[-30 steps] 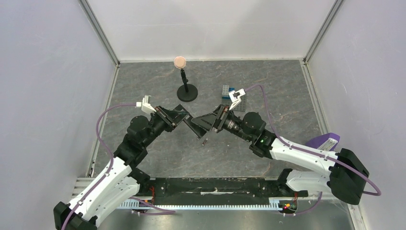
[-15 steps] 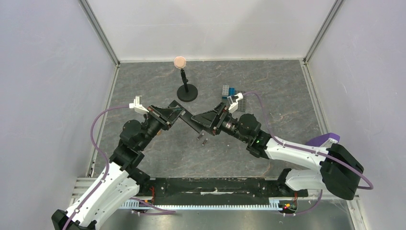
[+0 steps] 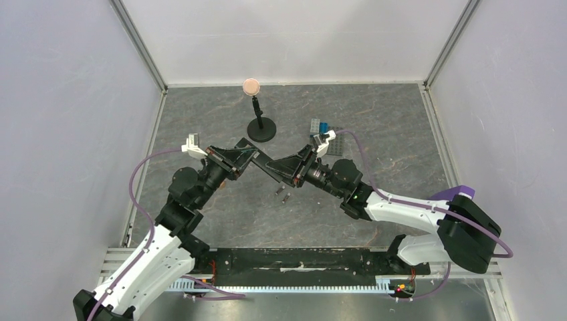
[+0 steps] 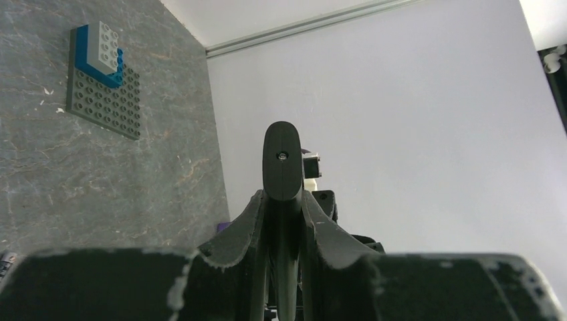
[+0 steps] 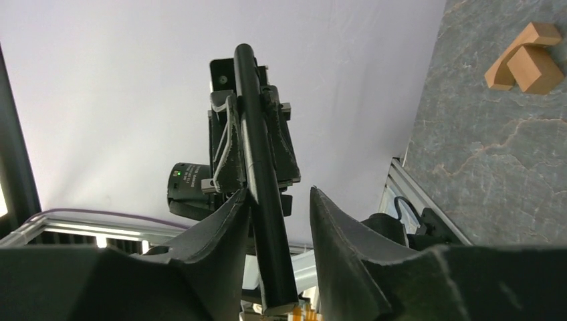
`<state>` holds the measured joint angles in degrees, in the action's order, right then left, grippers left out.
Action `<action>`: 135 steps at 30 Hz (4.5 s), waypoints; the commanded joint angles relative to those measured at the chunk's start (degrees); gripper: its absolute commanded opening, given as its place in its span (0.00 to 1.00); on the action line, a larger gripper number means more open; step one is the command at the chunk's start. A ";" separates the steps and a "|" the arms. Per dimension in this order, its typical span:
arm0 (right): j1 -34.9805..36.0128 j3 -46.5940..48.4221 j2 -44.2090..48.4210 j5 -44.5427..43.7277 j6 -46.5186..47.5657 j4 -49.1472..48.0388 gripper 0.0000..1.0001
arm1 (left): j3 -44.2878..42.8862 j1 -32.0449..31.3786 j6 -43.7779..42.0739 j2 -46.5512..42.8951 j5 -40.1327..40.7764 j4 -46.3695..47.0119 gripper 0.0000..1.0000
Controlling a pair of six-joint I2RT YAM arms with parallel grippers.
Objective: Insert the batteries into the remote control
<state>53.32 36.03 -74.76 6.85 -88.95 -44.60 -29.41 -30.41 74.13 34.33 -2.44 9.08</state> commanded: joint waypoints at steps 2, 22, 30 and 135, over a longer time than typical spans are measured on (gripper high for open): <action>0.38 -1.53 0.03 0.83 -1.59 -3.64 0.36 | 0.82 -0.08 5.36 -0.69 2.21 5.75 0.02; 0.34 -7.91 1.08 1.83 -2.49 -9.25 0.06 | 1.25 -0.08 7.96 -1.50 8.31 3.57 0.02; -0.49 -12.62 3.87 1.45 -2.93 -10.51 0.06 | 1.09 -0.13 7.61 -1.58 8.72 2.17 0.02; -6.12 -12.17 -7.06 13.32 -5.63 -28.51 0.22 | -2.93 2.25 -0.01 1.53 9.41 -0.90 0.02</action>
<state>47.70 24.25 -83.09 17.72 -96.20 -73.80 -30.00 -30.87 76.03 36.07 -3.40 2.74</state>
